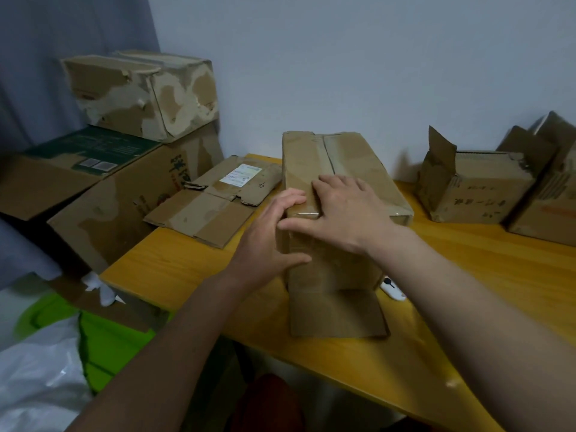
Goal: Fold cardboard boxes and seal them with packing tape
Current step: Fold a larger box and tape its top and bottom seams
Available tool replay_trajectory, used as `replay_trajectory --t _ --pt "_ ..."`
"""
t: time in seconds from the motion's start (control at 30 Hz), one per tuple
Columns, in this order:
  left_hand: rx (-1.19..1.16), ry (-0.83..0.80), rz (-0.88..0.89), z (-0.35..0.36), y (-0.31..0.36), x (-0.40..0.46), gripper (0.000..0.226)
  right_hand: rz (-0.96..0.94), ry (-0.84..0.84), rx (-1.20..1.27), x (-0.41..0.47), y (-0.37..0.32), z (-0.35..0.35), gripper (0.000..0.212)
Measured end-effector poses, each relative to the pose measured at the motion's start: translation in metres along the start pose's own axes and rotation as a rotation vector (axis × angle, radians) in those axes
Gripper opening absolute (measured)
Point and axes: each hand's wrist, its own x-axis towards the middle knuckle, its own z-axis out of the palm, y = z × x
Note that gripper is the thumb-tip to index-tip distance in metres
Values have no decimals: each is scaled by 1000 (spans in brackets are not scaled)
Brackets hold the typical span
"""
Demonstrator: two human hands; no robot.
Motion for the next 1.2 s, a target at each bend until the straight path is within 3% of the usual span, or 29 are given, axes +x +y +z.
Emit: replay_trajectory --t 0.17,0.27,0.33,0.43,0.5,0.6,0.67,0.73,0.83,0.93,1.1,1.17,1.2 --pt "-2 -60 12 -7 1 2 87 -33 83 -4 6 -6 6 79" --pt "-55 -66 5 -8 4 2 71 -138 46 -51 0 11 5 87" --pt "-52 28 17 -5 5 4 51 -191 112 -90 -5 34 4 89" --pt "8 337 20 16 10 16 27 -152 158 48 -7 73 8 90" --pt "-3 519 -62 33 16 29 36 -58 300 337 -6 82 20 75" --pt "-42 654 -130 50 15 46 49 165 672 1000 3 73 36 45" --pt "-17 705 -86 55 11 49 49 320 833 1218 11 67 44 43" --pt "23 754 5 57 8 49 49 390 971 1269 20 65 54 46" --pt "77 777 94 62 4 47 53 294 1115 994 22 63 68 42" --pt "104 750 126 67 -1 40 60 76 990 784 9 73 81 33" --pt "217 570 174 53 -11 36 66 -204 544 548 -15 111 71 52" --pt "255 468 156 44 -14 32 76 -224 414 540 -29 125 61 60" --pt "259 420 138 40 -13 29 80 -148 367 598 -40 130 59 66"
